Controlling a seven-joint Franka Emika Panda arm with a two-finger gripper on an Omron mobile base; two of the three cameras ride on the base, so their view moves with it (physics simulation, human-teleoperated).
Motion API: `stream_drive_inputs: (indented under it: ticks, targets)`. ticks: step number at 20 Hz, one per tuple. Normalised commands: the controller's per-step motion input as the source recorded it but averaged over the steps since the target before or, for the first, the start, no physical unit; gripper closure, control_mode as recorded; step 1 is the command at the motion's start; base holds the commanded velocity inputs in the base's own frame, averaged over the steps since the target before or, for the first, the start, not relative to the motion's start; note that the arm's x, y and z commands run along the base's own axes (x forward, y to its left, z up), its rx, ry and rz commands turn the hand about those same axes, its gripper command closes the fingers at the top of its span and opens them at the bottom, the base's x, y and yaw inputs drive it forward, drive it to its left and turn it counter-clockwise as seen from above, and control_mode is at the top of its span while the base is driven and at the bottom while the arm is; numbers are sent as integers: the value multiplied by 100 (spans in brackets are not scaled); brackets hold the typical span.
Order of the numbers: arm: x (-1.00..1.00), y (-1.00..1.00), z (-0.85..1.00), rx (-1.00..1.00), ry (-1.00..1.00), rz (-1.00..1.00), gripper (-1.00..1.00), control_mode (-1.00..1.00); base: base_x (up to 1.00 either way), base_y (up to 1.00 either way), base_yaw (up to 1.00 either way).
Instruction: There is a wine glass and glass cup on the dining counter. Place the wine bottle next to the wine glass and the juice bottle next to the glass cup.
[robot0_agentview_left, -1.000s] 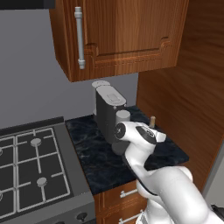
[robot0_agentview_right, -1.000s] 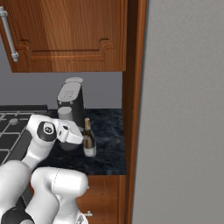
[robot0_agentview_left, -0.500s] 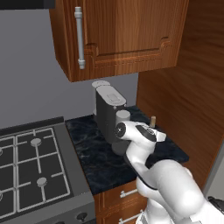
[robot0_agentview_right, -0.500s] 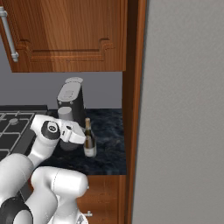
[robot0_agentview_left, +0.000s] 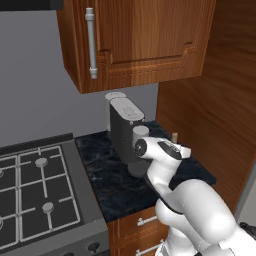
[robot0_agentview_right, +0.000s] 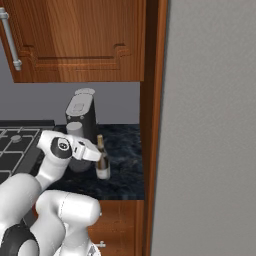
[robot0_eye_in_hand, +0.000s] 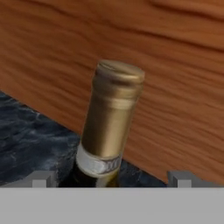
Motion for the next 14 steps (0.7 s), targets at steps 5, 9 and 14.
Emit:
stream_drive_inputs:
  ticks: [5,9,14]
  targets:
    - [5,-9,-16,0,0,3,-100,-100,0,0,0]
    - [8,-6,-22,-1,0,2,-100,-100,0,0,0]
    - [5,-6,-25,-1,0,2,-100,-100,0,0,0]
